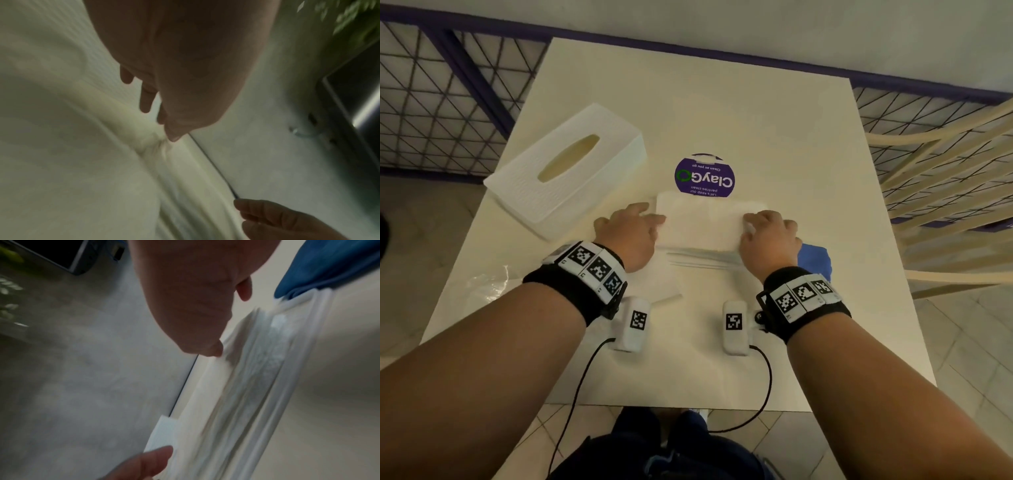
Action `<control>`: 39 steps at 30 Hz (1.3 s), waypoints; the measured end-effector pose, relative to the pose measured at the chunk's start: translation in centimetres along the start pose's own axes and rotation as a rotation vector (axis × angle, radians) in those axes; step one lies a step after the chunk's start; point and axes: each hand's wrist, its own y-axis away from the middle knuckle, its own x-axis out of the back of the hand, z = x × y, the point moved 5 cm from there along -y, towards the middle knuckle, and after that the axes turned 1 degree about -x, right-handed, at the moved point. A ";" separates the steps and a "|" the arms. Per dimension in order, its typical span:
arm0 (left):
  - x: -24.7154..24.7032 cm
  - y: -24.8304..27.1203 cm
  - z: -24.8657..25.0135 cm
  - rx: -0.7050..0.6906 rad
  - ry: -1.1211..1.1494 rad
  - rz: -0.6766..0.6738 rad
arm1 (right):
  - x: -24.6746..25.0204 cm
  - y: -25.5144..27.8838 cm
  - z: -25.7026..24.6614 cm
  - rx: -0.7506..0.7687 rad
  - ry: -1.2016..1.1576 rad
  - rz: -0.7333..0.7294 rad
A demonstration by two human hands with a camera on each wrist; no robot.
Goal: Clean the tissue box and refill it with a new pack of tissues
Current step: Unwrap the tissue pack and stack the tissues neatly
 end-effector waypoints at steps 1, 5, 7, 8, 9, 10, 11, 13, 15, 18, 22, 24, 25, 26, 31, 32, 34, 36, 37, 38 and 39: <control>0.5 0.7 -0.6 0.009 -0.004 0.005 | 0.5 1.0 -1.2 0.057 0.001 0.068; 2.4 5.1 -3.9 0.128 -0.045 0.051 | -1.2 4.8 -6.7 0.244 -0.190 0.005; 2.8 7.5 -5.6 0.180 -0.049 0.089 | -3.4 6.1 -8.6 0.171 -0.170 -0.196; 2.8 8.6 -6.4 0.197 -0.039 0.109 | -4.4 6.6 -9.2 0.134 -0.164 -0.265; 2.6 9.5 -7.2 0.204 -0.029 0.128 | -5.1 7.0 -9.7 0.105 -0.182 -0.302; 2.4 10.3 -7.8 0.199 -0.019 0.140 | -5.6 7.2 -10.2 0.087 -0.221 -0.315; 2.2 11.1 -8.5 0.186 -0.010 0.137 | -5.9 7.4 -10.5 0.068 -0.270 -0.315; 1.3 12.2 -9.6 0.143 -0.003 0.070 | -6.3 7.6 -10.8 0.008 -0.370 -0.320; 0.1 13.0 -10.5 0.105 -0.021 -0.063 | -6.7 7.9 -11.0 -0.073 -0.490 -0.374; -1.5 13.8 -11.1 0.056 -0.050 -0.165 | -7.4 9.4 -12.0 -0.246 -0.738 -0.589; -2.7 14.1 -10.9 0.017 -0.003 -0.132 | -7.0 10.0 -14.4 0.004 -0.513 -0.567; -2.9 14.2 -10.9 0.011 0.021 -0.110 | -7.0 9.9 -15.6 0.204 -0.253 -0.467; -3.0 14.2 -10.9 0.008 0.024 -0.106 | -7.1 9.8 -16.0 0.266 -0.142 -0.427; -3.0 14.3 -10.9 0.004 0.022 -0.103 | -7.3 9.7 -16.3 0.302 -0.089 -0.401; -3.4 14.6 -11.2 -0.005 0.012 -0.088 | -8.8 9.3 -17.8 0.443 -0.082 -0.541; -3.5 14.6 -11.3 -0.002 0.020 -0.089 | -9.1 9.3 -18.0 0.469 -0.017 -0.577; -3.6 14.7 -11.3 0.006 0.037 -0.088 | -9.8 9.2 -18.1 0.477 0.122 -0.603; -3.6 14.7 -11.4 0.014 0.052 -0.076 | -10.1 9.0 -18.2 0.476 0.182 -0.613; -3.7 14.7 -11.4 0.018 0.055 -0.069 | -10.2 9.1 -18.3 0.484 0.193 -0.626; -3.8 14.7 -11.4 0.021 0.056 -0.066 | -10.2 9.2 -18.3 0.491 0.189 -0.644; -3.9 14.7 -11.4 0.024 0.056 -0.065 | -10.2 9.3 -18.4 0.491 0.170 -0.661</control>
